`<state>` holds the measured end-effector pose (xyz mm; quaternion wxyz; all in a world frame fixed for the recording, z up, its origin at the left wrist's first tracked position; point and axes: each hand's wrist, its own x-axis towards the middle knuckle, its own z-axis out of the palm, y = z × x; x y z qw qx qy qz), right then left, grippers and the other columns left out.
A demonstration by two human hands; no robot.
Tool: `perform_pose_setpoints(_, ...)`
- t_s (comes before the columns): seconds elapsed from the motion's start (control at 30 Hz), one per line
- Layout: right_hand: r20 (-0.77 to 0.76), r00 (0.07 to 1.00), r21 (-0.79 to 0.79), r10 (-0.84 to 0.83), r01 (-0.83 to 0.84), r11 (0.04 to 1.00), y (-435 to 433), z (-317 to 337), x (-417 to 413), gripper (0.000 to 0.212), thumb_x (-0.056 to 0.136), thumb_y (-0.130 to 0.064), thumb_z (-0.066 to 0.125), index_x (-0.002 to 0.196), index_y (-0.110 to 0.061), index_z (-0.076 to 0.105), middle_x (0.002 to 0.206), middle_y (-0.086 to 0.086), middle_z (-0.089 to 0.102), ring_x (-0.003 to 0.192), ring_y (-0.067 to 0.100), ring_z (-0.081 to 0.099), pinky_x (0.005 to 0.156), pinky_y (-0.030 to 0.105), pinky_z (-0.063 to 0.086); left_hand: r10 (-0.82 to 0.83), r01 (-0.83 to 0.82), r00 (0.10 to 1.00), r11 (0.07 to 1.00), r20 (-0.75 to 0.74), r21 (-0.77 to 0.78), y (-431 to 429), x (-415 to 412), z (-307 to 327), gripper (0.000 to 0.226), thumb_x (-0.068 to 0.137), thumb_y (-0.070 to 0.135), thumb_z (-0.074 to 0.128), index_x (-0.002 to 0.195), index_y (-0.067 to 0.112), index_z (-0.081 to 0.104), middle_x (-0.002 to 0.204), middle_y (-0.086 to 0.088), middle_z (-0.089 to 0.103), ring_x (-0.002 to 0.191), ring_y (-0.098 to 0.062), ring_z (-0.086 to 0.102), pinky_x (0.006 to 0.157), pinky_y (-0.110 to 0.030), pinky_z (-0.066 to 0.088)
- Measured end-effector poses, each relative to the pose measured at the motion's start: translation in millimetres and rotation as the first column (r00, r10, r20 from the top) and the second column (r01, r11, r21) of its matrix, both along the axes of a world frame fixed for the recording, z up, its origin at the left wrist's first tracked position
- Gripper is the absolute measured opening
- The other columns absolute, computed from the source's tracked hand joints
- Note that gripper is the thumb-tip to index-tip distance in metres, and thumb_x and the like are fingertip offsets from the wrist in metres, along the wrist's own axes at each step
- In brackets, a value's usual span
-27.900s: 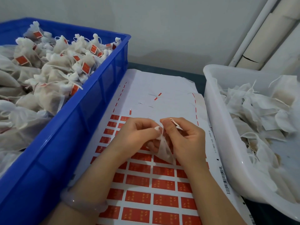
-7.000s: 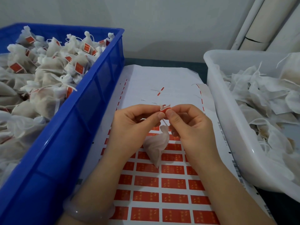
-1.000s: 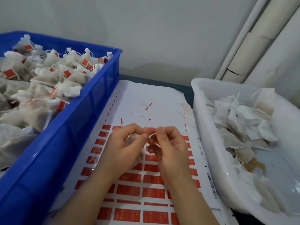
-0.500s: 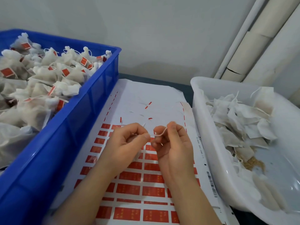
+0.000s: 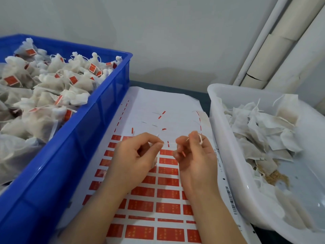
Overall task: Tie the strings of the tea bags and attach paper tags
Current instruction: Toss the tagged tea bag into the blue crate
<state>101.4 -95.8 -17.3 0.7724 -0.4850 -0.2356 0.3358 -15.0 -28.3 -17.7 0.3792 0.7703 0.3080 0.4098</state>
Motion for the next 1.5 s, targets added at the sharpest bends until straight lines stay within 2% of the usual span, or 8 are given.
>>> perform_pose_setpoints(0.17,0.345,0.925,0.032,0.16,-0.182,0.983,-6.4,2.5,-18.7,0.023,0.083,-0.04,0.053,0.079,-0.018,0.058,0.062,-0.002,0.068,0.059,0.009,0.064,0.063,0.016,0.051,0.01,0.039,0.984,0.962,0.178,-0.272,1.6,2.2,4.2,0.037,0.064,0.057,0.055,0.071,0.022,0.064,0.062,0.007,0.065,0.057,-0.008,0.063,0.053,-0.012,0.05)
perform_pose_setpoints(0.33,0.355,0.934,0.008,0.031,-0.036,0.999,-5.7,1.3,-16.0,0.019,0.078,-0.039,0.055,0.078,-0.02,0.06,0.072,-0.006,0.071,0.067,0.005,0.067,0.062,0.015,0.052,-0.031,0.072,0.993,0.928,0.116,-0.366,5.0,-0.1,0.9,0.016,0.069,0.031,0.075,0.082,0.03,0.066,0.073,0.013,0.07,0.068,-0.005,0.068,0.057,-0.011,0.05)
perform_pose_setpoints(0.5,0.629,0.775,-0.128,0.068,0.017,0.992,-3.1,-2.6,-5.7,0.008,0.089,-0.022,0.056,0.083,-0.028,0.058,0.113,-0.02,0.062,0.103,-0.004,0.057,0.079,0.009,0.047,-0.221,0.239,0.971,0.922,0.095,-0.305,4.7,-2.0,2.1,0.025,0.077,-0.001,0.068,0.082,0.024,0.068,0.075,0.009,0.07,0.072,-0.008,0.069,0.061,-0.014,0.052)
perform_pose_setpoints(0.73,0.628,0.743,-0.204,0.233,-0.132,0.97,-5.9,2.6,-1.2,0.008,0.09,-0.026,0.056,0.084,-0.021,0.059,0.082,-0.009,0.066,0.072,0.003,0.062,0.061,0.012,0.048,-0.171,0.177,0.983,0.979,0.065,-0.099,0.7,-1.0,-2.3,0.018,0.078,0.006,0.071,0.083,0.022,0.066,0.075,0.009,0.07,0.072,-0.008,0.068,0.064,-0.02,0.056)
perform_pose_setpoints(0.97,0.717,0.691,-0.195,0.093,0.071,0.978,-2.9,-2.1,-3.8,0.015,0.088,-0.015,0.06,0.078,-0.027,0.059,0.079,-0.017,0.062,0.075,-0.001,0.059,0.063,0.007,0.046,0.092,-0.092,0.995,0.996,0.036,-0.015,1.6,-1.9,-6.0,0.026,0.076,0.014,0.074,0.074,0.027,0.052,0.069,0.011,0.066,0.069,-0.002,0.066,0.059,-0.014,0.054)
perform_pose_setpoints(1.13,0.612,0.791,-0.11,0.02,0.06,0.992,-1.4,-4.9,-8.4,0.016,0.088,-0.007,0.059,0.079,-0.02,0.06,0.076,-0.011,0.066,0.073,0.003,0.062,0.063,0.011,0.048,0.075,-0.074,0.997,0.997,-0.03,0.015,-1.0,-1.3,-4.1,0.016,0.077,0.012,0.073,0.072,0.025,0.065,0.068,0.013,0.066,0.069,-0.002,0.063,0.063,-0.012,0.053)
perform_pose_setpoints(1.33,0.653,0.757,-0.09,0.005,0.072,0.993,-1.6,-6.7,-14.9,0.019,0.089,-0.007,0.058,0.084,-0.025,0.057,0.082,-0.015,0.064,0.08,0.002,0.062,0.068,0.009,0.049,0.148,-0.136,0.984,0.983,-0.097,0.122,-0.9,-2.3,-4.1,0.014,0.082,0.009,0.066,0.088,0.02,0.074,0.08,0.017,0.064,0.075,0.001,0.062,0.07,-0.004,0.047)
perform_pose_setpoints(1.5,0.65,0.76,-0.087,0.032,0.033,0.996,-1.6,-6.6,-14.9,0.013,0.09,-0.011,0.058,0.086,-0.024,0.06,0.084,-0.014,0.065,0.083,0.002,0.061,0.067,0.009,0.048,0.075,-0.091,0.992,0.982,-0.102,-0.167,3.1,-0.9,-5.7,0.022,0.088,0.013,0.059,0.099,0.027,0.07,0.093,0.022,0.061,0.086,0.005,0.059,0.066,-0.004,0.046)
